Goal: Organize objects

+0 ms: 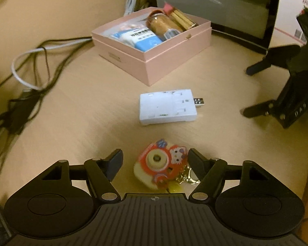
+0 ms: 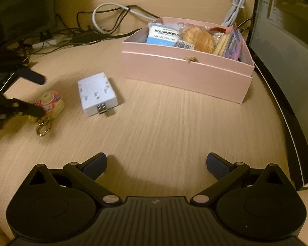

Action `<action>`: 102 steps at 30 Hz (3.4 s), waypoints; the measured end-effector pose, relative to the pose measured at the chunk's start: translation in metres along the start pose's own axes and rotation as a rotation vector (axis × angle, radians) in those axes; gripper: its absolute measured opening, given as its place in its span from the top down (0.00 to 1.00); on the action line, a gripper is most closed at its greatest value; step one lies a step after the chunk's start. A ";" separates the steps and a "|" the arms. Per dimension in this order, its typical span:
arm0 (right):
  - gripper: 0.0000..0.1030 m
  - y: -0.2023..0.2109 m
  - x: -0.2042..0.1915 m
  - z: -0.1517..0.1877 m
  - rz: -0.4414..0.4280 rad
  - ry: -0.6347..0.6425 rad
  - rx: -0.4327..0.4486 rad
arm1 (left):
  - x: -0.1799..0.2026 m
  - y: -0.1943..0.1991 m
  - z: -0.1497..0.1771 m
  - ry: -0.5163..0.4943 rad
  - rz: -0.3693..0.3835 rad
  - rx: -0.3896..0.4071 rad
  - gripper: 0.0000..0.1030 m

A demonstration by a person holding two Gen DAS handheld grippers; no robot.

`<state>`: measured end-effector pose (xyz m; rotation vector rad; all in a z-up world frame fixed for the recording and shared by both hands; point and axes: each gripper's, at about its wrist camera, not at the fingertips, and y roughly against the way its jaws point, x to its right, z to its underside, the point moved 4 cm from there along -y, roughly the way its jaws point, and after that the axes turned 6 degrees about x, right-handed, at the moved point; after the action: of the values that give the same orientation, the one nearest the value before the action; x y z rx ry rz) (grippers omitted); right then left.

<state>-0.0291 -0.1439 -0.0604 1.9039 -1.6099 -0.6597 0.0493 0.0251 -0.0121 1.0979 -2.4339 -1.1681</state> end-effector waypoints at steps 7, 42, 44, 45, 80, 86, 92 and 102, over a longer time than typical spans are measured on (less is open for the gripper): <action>0.00 0.003 -0.001 0.003 -0.005 0.008 -0.022 | 0.005 -0.008 0.015 0.032 0.082 -0.041 0.26; 0.30 -0.079 -0.062 -0.085 -0.156 0.159 -0.021 | 0.002 0.030 0.049 0.647 -0.318 0.046 0.44; 0.46 -0.079 -0.064 -0.084 -0.159 0.158 -0.044 | 0.002 0.030 0.050 0.638 -0.314 0.050 0.44; 0.49 -0.076 -0.065 -0.082 -0.158 0.161 -0.045 | 0.002 0.031 0.051 0.634 -0.313 0.053 0.44; 0.54 0.098 0.062 -0.039 0.108 -0.195 0.212 | -0.042 -0.027 -0.178 0.678 -0.007 0.404 0.47; 0.54 0.089 0.073 -0.081 0.074 -0.144 0.230 | -0.051 -0.043 -0.176 0.737 0.130 0.440 0.47; 0.54 0.058 0.086 -0.134 0.067 -0.154 0.204 | -0.048 -0.074 -0.190 0.704 0.115 0.318 0.47; 0.54 0.029 0.096 -0.133 0.101 -0.172 0.136 | -0.034 -0.081 -0.174 0.513 0.006 0.421 0.49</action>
<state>0.0558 -0.2293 0.0547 1.8888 -1.8894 -0.7036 0.2005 -0.0835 0.0456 1.3001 -2.2975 -0.3030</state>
